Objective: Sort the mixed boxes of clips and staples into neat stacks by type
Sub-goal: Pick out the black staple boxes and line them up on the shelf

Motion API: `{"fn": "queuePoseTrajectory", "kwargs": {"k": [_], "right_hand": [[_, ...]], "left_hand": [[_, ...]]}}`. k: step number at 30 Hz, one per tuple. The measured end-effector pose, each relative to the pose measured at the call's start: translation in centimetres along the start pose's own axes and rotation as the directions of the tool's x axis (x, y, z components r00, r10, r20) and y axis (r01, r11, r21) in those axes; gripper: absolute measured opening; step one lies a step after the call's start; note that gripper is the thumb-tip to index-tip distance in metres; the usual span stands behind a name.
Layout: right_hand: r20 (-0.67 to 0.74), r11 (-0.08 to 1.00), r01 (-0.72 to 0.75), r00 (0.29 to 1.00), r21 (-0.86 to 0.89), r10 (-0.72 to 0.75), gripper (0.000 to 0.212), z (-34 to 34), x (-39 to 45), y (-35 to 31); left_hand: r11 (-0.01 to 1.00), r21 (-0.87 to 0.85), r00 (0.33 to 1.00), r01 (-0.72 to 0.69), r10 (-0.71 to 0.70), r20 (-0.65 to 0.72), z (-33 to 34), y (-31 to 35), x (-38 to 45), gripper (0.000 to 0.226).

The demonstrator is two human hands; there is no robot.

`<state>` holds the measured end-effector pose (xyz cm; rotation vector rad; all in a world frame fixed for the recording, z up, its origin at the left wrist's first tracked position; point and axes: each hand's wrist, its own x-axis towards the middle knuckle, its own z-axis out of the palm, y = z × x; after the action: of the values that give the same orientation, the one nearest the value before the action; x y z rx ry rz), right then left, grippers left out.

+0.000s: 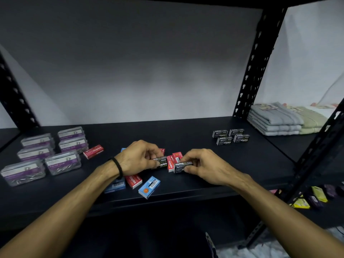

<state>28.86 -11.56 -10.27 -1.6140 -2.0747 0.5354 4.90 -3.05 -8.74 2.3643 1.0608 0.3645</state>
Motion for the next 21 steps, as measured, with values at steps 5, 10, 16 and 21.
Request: {"fn": "queuePoseTrajectory", "kwargs": {"k": [5,10,16,21], "right_hand": [[-0.053,0.999,-0.035,0.998,-0.010,0.034,0.012,-2.3,-0.4,1.7],[-0.097,0.990,-0.110,0.990,-0.091,0.101,0.012,-5.5,-1.0,5.2],[-0.175,0.953,-0.255,0.958,-0.166,0.226,0.006,-9.5,-2.4,9.2],[-0.189,0.921,-0.313,0.943,-0.232,0.274,0.006,-11.4,-3.1,11.7]], "left_hand": [[0.999,-0.010,0.996,-0.036,0.035,-0.079,-0.2,2.2,1.9,0.015],[0.995,-0.034,0.991,-0.092,0.089,-0.101,1.4,5.7,4.9,0.016],[0.988,0.010,0.980,-0.152,0.152,-0.125,4.2,9.6,9.2,0.017],[0.990,0.018,0.980,-0.140,0.141,-0.138,6.3,12.2,12.1,0.020]]}}
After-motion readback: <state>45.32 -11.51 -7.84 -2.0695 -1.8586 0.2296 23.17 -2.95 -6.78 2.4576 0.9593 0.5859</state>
